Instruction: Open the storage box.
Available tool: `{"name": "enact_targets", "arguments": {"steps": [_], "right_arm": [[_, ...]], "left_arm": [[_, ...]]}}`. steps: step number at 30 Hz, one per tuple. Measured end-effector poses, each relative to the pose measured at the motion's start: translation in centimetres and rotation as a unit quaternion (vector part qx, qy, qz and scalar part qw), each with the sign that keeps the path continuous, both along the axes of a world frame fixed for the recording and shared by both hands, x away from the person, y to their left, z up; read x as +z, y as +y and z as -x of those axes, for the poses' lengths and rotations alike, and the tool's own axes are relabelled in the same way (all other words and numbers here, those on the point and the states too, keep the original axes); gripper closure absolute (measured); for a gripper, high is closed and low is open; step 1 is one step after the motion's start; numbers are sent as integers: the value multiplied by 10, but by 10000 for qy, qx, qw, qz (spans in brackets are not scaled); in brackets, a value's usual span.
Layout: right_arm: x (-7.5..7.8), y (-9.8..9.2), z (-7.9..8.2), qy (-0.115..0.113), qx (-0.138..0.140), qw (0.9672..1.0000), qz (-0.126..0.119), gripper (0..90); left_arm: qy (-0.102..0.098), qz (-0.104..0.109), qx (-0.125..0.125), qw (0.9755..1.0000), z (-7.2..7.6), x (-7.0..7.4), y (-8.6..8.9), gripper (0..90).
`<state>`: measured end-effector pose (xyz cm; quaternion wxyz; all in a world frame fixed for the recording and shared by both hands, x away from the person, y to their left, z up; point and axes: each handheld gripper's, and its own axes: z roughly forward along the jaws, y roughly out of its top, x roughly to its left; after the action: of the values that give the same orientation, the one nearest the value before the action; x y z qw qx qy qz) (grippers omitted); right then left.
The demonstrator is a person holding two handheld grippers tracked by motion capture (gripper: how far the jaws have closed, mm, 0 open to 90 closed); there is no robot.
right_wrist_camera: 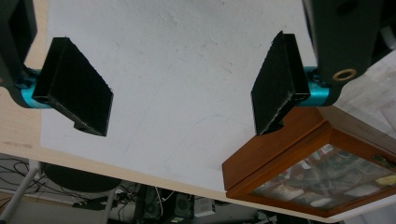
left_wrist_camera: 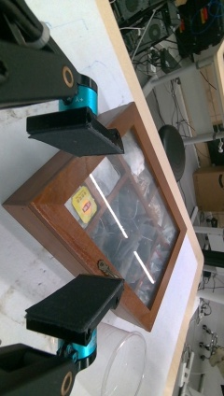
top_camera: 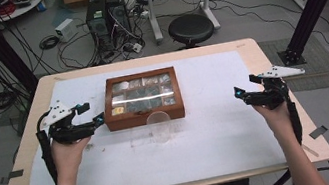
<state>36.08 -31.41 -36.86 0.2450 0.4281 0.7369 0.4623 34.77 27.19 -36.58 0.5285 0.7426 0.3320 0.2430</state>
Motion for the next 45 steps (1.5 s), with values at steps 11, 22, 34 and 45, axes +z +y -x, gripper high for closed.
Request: {"name": "enact_targets", "arguments": {"steps": [11, 22, 34, 45], "right_arm": [[5, -4, -1, -59, 134, 9999, -65, 214], [8, -5, 1, -122, 137, 9998, -82, 214], [9, -3, 1, -162, 152, 9997, -78, 215], [9, -2, 1, -140, 144, 9998, -71, 214]], "left_arm": [[104, 32, -41, 9999, -2, -3, 1, 294], [147, 54, -65, 9999, -2, -5, 2, 291], [398, -66, -137, 9991, -8, -16, 4, 291], [868, -271, -209, 9956, -16, -33, 2, 297]]}}
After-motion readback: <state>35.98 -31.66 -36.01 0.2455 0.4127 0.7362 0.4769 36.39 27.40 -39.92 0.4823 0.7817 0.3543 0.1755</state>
